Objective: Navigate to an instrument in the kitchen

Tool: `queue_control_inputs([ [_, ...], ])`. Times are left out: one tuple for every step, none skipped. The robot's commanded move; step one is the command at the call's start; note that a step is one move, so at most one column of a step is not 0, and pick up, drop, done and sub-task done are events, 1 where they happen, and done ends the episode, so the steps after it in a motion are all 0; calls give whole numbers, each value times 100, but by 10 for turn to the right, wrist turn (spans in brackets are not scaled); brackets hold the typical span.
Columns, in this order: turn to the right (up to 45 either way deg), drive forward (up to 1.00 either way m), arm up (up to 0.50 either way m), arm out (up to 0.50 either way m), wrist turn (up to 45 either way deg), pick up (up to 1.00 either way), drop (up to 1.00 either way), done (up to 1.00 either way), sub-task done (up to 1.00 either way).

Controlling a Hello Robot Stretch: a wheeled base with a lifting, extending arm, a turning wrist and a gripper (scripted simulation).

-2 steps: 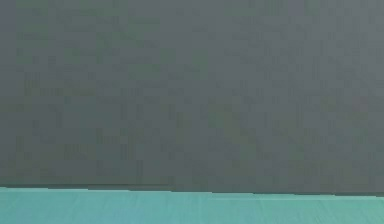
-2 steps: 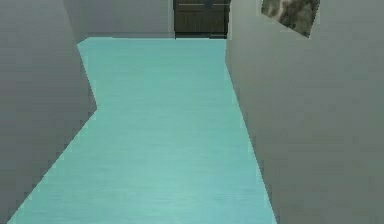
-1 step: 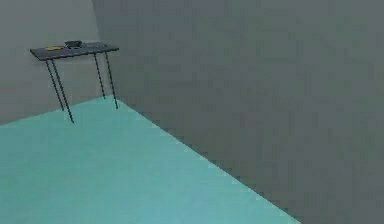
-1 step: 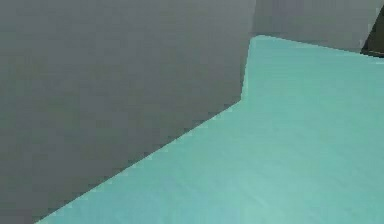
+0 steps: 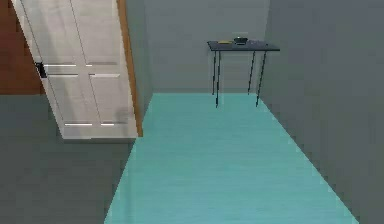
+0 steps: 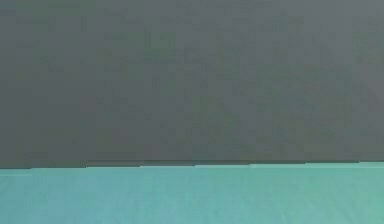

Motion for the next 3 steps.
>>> queue_control_inputs([
  [0, 65, 0, 0, 0, 0, 0, 0, 0],
  [-450, 0, 0, 0, 0, 0, 0, 0, 0],
  [0, 45, 0, 0, 0, 0, 0, 0, 0],
])
